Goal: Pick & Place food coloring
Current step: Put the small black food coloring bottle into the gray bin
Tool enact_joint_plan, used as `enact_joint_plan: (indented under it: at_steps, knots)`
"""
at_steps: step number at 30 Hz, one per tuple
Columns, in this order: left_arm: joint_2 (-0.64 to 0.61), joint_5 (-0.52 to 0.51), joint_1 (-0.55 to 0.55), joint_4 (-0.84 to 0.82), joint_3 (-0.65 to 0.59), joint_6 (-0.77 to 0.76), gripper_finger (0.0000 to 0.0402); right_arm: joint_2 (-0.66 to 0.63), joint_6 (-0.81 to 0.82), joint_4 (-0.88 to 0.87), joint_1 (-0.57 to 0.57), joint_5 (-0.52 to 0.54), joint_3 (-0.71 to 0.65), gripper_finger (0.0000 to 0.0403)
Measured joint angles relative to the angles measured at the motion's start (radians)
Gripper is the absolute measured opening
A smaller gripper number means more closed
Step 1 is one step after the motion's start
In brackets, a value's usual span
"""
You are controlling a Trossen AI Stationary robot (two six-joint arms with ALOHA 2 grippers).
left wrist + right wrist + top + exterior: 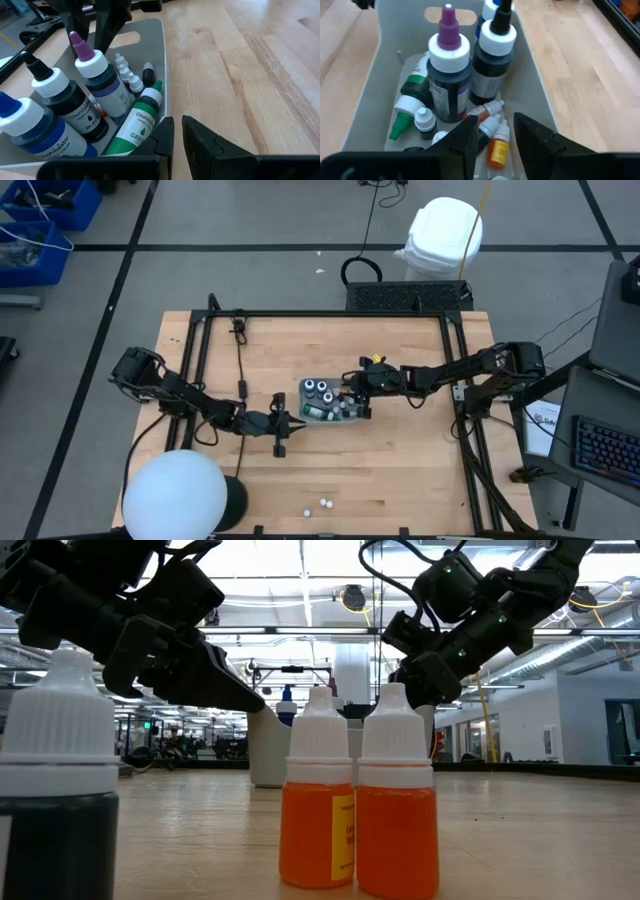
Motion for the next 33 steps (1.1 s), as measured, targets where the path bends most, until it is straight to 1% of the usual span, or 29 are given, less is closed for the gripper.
enact_joint_plan:
  at_steps: [5, 8, 11, 15, 16, 19, 22, 25, 27, 29, 33]
  knots:
    - [0.000, 0.001, 0.000, 0.000, 0.000, 0.000, 0.0047, -0.051, -0.013, 0.013, 0.011, 0.093, -0.004, 0.0118]
    - [0.000, 0.001, 0.000, -0.001, 0.000, -0.005, 0.0047, -0.149, -0.016, -0.022, 0.045, 0.130, -0.004, 0.0111]
    - [0.000, 0.001, 0.000, -0.007, 0.000, -0.023, 0.0047, -0.270, -0.011, -0.111, 0.105, 0.147, -0.003, 0.0086]
    - [0.000, 0.001, -0.001, -0.007, 0.000, -0.030, 0.0047, -0.440, -0.009, -0.254, 0.206, 0.148, -0.003, 0.0021]
    - [0.000, 0.001, -0.001, -0.007, 0.000, -0.038, 0.0047, -0.475, -0.009, -0.282, 0.231, 0.147, -0.005, 0.0011]
    - [0.000, 0.001, -0.001, -0.006, 0.000, -0.047, 0.0047, -0.572, 0.009, -0.301, 0.295, 0.149, -0.047, 0.0011]
    - [0.000, 0.001, -0.001, 0.004, 0.000, -0.047, 0.0047, -0.646, 0.035, -0.246, 0.345, 0.152, -0.124, 0.0005]
    - [0.000, 0.002, -0.001, 0.002, 0.000, -0.048, 0.0047, -0.688, 0.045, -0.077, 0.378, 0.168, -0.253, 0.0003]
    - [0.000, 0.002, -0.001, 0.003, 0.000, -0.048, 0.0047, -0.702, 0.051, 0.046, 0.385, 0.179, -0.342, 0.0003]
    - [0.000, 0.002, -0.002, 0.011, 0.000, -0.041, 0.0047, -0.716, 0.058, 0.135, 0.381, 0.178, -0.410, 0.0001]
    - [0.000, 0.002, -0.003, 0.051, 0.000, -0.004, 0.0047, -0.773, 0.068, 0.156, 0.355, 0.175, -0.488, 0.0001]
